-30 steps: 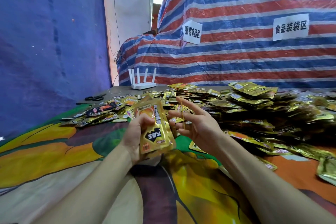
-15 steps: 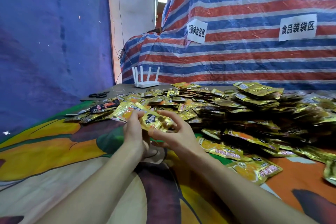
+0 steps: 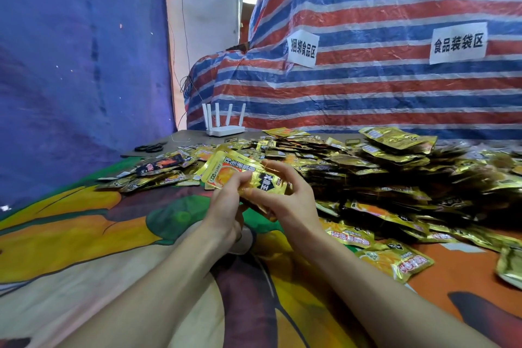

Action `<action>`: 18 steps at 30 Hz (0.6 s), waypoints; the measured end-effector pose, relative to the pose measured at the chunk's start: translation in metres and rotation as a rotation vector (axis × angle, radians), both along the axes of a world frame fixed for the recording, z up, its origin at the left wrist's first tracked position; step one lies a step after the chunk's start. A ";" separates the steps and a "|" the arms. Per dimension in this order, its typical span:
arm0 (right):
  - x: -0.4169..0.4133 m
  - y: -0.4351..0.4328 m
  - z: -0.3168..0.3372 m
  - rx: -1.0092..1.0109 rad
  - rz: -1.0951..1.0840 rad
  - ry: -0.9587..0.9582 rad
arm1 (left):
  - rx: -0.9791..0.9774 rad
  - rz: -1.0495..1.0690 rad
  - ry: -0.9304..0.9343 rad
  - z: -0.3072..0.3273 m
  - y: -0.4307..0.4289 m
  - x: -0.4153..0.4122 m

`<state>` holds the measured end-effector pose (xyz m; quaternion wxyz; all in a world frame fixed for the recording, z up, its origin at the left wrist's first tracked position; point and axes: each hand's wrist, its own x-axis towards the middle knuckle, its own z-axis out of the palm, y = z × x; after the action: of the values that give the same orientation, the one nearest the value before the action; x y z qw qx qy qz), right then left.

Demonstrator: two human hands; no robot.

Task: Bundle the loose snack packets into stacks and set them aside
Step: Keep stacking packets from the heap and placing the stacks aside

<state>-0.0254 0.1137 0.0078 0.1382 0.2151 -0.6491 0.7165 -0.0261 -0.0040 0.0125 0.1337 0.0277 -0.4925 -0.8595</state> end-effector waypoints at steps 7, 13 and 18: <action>-0.010 0.009 0.002 -0.162 0.196 -0.241 | -0.018 -0.100 -0.006 0.002 0.000 0.009; -0.010 0.010 -0.001 0.134 -0.044 -0.008 | 0.022 -0.124 -0.024 0.002 0.000 0.007; -0.008 0.014 0.004 0.184 0.021 -0.156 | 0.028 -0.145 -0.054 0.003 -0.004 0.007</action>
<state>-0.0338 0.1275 0.0121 0.0596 0.1772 -0.7185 0.6699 -0.0189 -0.0085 0.0151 0.0577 0.0170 -0.4844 -0.8728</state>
